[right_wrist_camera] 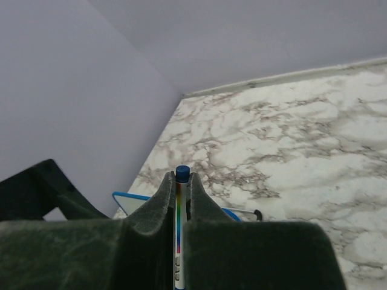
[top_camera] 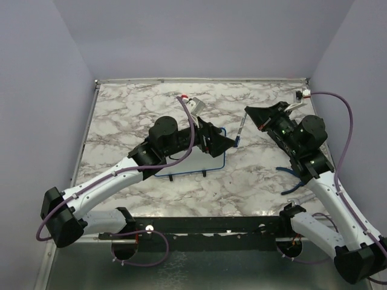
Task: Write a sentence on the whiteboard
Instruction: Open the whiteboard marker at the center of the board.
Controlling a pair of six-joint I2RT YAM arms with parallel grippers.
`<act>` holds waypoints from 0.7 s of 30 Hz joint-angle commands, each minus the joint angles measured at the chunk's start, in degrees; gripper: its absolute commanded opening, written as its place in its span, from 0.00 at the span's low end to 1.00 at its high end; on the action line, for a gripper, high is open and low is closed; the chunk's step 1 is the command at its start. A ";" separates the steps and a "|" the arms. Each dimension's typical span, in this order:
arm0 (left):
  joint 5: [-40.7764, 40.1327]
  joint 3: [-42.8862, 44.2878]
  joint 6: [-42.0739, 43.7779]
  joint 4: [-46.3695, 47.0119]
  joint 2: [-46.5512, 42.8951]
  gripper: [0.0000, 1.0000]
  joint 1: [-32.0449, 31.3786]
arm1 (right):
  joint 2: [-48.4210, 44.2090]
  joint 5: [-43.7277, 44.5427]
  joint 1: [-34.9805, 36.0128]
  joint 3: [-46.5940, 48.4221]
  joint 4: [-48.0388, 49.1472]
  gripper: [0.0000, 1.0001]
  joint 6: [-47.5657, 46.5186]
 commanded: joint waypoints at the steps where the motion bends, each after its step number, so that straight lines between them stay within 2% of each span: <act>1: 5.21 -4.72 -11.10 13.36 1.29 0.94 -0.32 | 1.69 -6.69 1.25 1.74 10.61 0.01 2.99; 3: 5.49 -5.42 -12.23 13.91 2.08 0.92 -0.30 | 2.65 -7.79 1.76 2.00 12.40 0.01 3.91; 8: 6.81 -5.72 -12.15 15.66 3.76 0.73 -0.32 | 3.94 -9.46 3.03 1.63 16.53 0.01 5.83; 12: 6.57 -5.72 -12.03 15.57 4.88 0.62 -0.23 | 4.57 -10.33 3.68 1.62 18.27 0.01 6.86; 19: 5.29 -7.04 -11.84 15.57 4.67 0.41 -0.19 | 4.48 -9.08 4.04 1.36 18.05 0.01 6.70; 21: 5.05 -7.64 -11.78 15.57 4.34 0.38 -0.20 | 4.48 -8.81 4.04 1.28 17.96 0.01 6.71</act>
